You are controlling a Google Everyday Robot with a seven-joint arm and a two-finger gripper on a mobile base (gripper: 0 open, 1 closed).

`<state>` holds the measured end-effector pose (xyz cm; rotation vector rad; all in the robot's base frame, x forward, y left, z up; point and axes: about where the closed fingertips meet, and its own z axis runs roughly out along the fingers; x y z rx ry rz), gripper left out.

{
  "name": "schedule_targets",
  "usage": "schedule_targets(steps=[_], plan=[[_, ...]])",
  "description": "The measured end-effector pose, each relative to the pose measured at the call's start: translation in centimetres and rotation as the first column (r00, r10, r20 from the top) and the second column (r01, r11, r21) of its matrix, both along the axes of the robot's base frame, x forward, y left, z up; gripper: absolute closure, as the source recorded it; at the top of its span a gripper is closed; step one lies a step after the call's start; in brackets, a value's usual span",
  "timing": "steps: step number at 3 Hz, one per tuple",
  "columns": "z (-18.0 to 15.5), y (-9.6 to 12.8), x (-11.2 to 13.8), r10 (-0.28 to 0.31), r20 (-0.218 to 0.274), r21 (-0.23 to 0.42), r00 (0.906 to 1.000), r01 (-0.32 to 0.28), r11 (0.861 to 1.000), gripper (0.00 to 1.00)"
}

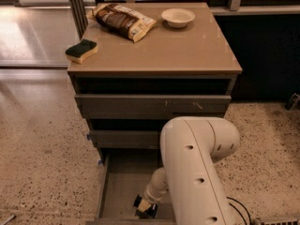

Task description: Place rxbar blueberry into bottom drawer

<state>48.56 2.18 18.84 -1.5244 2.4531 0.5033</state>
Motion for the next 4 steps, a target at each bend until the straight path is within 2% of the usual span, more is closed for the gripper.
schedule_targets(steps=[1,2,3,4], plan=[[0.2,0.0,0.8,-0.025,0.015,0.070,0.9996,0.024,0.997,1.00],[1.3,-0.3,3.9,-0.078,0.068,0.138,0.9946,0.068,0.988,1.00],[1.0,-0.7,7.3,-0.130,0.102,0.153,0.9862,0.114,0.982,1.00],[0.3,-0.9,7.4,-0.137,0.094,0.145,0.9861,0.123,0.982,1.00]])
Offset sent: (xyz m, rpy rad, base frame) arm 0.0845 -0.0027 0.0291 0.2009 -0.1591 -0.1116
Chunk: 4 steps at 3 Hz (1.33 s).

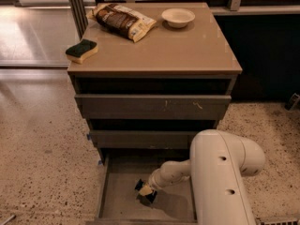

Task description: Place rxbar blueberry into bottom drawer

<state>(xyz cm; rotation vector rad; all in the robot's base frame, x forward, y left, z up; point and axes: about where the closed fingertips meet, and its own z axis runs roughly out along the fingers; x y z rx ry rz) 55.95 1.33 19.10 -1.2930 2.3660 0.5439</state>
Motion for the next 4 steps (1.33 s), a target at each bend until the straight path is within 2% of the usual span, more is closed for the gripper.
schedule_targets(steps=[2,4], plan=[[-3.3,-0.2,0.9,-0.051,-0.031,0.013,0.9982,0.052,0.999,1.00],[-4.6,-0.4,0.5,-0.054,-0.044,-0.004,0.9975,0.054,0.999,1.00]])
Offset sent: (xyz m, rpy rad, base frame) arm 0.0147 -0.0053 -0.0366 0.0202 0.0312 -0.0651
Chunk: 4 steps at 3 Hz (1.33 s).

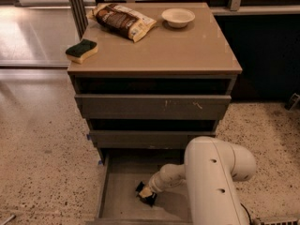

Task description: Place rxbar blueberry into bottom drawer

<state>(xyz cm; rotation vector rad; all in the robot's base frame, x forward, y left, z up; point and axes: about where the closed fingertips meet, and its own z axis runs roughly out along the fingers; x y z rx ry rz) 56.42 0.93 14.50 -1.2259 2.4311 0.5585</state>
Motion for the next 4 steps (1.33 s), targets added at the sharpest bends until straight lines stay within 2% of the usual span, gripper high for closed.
schedule_targets(steps=[1,2,4], plan=[[-0.43,-0.03,-0.14,0.000,-0.008,-0.008,1.0000,0.000,1.000,1.00],[-0.43,-0.02,-0.15,0.000,-0.008,-0.008,1.0000,0.000,1.000,0.82],[-0.44,-0.02,-0.15,0.000,-0.008,-0.008,1.0000,0.000,1.000,0.36]])
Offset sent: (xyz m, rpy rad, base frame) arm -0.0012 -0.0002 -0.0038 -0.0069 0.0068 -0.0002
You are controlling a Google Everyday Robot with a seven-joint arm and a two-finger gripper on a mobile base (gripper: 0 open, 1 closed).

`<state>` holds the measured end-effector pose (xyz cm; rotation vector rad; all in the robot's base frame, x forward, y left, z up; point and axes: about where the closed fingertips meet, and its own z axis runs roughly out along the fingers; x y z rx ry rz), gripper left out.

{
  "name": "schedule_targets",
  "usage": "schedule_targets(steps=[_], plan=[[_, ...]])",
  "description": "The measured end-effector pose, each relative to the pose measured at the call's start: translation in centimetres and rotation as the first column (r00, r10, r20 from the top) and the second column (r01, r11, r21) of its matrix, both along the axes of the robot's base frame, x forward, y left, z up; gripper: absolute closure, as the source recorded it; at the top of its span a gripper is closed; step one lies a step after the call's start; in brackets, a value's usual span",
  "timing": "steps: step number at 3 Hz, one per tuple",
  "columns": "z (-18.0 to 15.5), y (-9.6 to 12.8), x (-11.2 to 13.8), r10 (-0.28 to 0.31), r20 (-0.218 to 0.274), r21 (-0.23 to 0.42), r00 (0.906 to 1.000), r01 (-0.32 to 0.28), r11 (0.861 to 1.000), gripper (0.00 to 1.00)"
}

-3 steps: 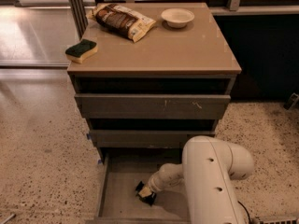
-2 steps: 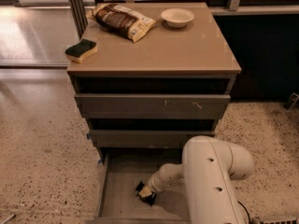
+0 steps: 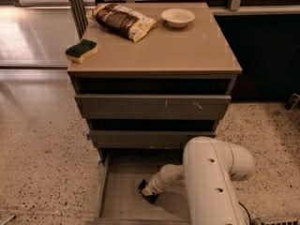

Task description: Place rxbar blueberry into bottom drawer

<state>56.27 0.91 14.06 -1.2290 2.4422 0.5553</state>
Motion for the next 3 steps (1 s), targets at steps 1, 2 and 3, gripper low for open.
schedule_targets(steps=[1,2,3], plan=[[0.00,0.00,0.00,0.000,0.000,0.000,1.0000,0.000,1.000,0.12],[-0.01,0.01,-0.01,0.000,0.000,0.000,1.0000,0.000,1.000,0.00],[-0.01,0.01,-0.01,0.000,0.000,0.000,1.0000,0.000,1.000,0.00]])
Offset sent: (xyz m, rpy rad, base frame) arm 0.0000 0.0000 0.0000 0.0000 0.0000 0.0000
